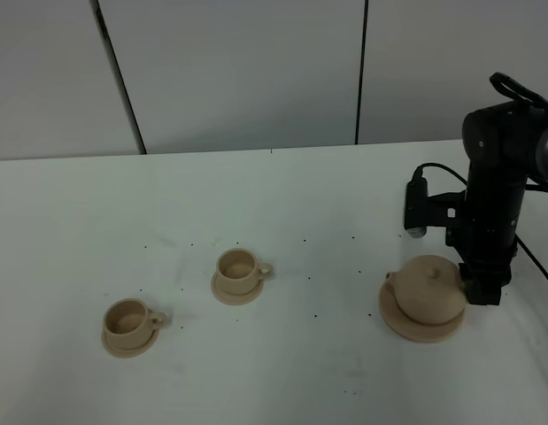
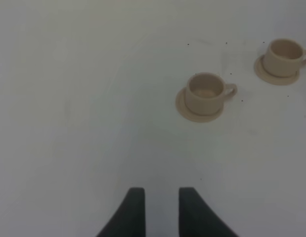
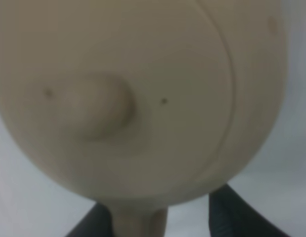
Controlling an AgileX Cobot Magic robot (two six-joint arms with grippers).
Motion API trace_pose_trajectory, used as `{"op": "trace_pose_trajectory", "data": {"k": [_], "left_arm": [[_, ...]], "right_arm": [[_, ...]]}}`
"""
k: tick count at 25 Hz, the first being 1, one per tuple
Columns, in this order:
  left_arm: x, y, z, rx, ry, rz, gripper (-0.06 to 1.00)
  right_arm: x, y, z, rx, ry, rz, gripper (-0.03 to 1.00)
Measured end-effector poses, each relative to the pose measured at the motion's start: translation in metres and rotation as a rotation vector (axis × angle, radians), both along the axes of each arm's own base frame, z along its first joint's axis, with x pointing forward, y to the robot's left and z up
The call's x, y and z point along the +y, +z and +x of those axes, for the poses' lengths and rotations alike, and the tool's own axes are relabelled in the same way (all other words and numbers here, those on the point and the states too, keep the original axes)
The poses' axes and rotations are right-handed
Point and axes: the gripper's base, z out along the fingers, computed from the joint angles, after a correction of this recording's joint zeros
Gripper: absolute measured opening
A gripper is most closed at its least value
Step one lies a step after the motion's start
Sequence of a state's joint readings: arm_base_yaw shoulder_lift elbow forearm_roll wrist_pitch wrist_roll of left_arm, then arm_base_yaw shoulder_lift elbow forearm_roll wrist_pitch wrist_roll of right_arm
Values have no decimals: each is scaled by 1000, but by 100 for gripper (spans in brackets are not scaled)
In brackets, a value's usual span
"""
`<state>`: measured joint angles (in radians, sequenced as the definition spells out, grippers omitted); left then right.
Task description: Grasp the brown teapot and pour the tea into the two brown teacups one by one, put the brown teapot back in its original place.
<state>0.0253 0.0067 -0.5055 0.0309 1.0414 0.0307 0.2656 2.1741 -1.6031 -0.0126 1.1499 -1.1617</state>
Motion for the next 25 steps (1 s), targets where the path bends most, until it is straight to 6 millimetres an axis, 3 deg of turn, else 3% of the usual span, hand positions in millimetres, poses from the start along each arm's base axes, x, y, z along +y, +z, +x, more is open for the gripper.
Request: {"op": "trace_pose_trajectory", "data": {"k": [11,25], "left_arm": [[0,0,0,0,0,0,24],[0,0,0,0,0,0,24]], "right_arm": [[0,-2,0,-6,0,2,36],[3,-2,0,-9,27,-11,22]]}}
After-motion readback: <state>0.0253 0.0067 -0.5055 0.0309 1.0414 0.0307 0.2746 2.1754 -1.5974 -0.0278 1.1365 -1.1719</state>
